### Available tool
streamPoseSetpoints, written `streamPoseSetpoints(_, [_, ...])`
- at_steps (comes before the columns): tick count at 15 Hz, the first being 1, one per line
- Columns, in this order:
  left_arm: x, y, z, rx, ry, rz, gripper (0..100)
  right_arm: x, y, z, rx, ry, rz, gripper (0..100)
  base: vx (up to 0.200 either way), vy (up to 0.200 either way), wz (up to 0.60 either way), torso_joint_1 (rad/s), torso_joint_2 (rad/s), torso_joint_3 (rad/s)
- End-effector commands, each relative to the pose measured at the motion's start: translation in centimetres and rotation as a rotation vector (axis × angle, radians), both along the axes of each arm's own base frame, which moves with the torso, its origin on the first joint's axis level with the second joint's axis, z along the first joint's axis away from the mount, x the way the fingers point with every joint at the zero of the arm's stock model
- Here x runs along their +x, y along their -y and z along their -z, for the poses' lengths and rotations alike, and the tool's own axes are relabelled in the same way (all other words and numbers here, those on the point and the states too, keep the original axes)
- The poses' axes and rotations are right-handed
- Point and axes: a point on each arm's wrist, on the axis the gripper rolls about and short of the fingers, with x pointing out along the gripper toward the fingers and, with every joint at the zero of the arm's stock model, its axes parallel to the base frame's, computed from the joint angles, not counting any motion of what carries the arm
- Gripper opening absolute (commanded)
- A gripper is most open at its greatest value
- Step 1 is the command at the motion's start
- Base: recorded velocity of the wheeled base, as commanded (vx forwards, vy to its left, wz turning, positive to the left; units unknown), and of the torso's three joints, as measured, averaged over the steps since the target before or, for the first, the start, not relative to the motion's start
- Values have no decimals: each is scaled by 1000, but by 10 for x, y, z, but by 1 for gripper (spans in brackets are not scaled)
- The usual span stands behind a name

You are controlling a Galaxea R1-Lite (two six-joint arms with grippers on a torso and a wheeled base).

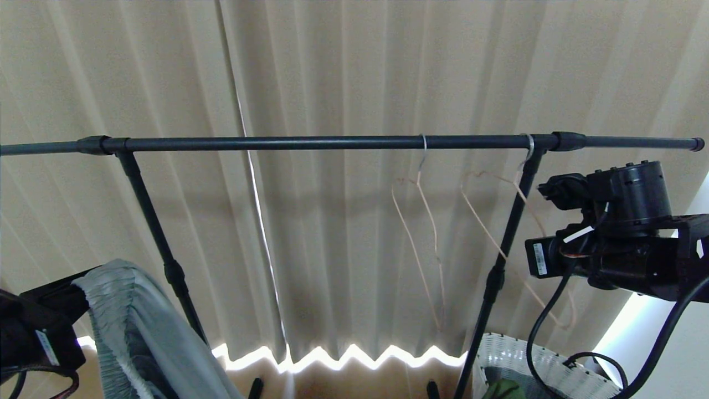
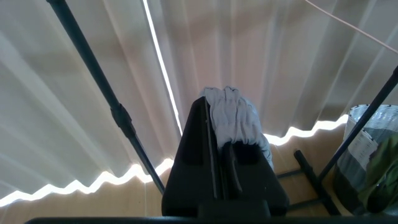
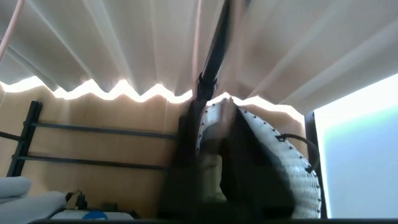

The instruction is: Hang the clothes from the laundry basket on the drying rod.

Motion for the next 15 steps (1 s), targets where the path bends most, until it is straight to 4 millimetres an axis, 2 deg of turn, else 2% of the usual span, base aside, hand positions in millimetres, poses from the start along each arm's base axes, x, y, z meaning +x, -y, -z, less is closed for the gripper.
streamPoseSetpoints(1, [0, 0, 0, 1, -1, -1, 0, -1, 0, 0, 0, 0, -1, 0, 0, 0, 0, 0, 0, 0])
streamPoseSetpoints(6, [0, 0, 0, 1, 2, -1, 0, -3, 1, -6, 8, 26, -2, 0, 0, 0, 0, 0, 0, 0])
streamPoseSetpoints(9, [0, 0, 1, 5, -2, 0, 0, -9, 3, -18, 25, 71, -3, 0, 0, 0, 0, 0, 0, 0])
streamPoseSetpoints(10, [0, 0, 5, 9, -18, 0, 0, -17, 5, -31, 44, 115, -8, 0, 0, 0, 0, 0, 0, 0])
streamPoseSetpoints(15, [9, 1, -4, 69, 8, 4, 0, -45, 14, -48, 88, 185, -34, 0, 0, 0, 0, 0, 0, 0])
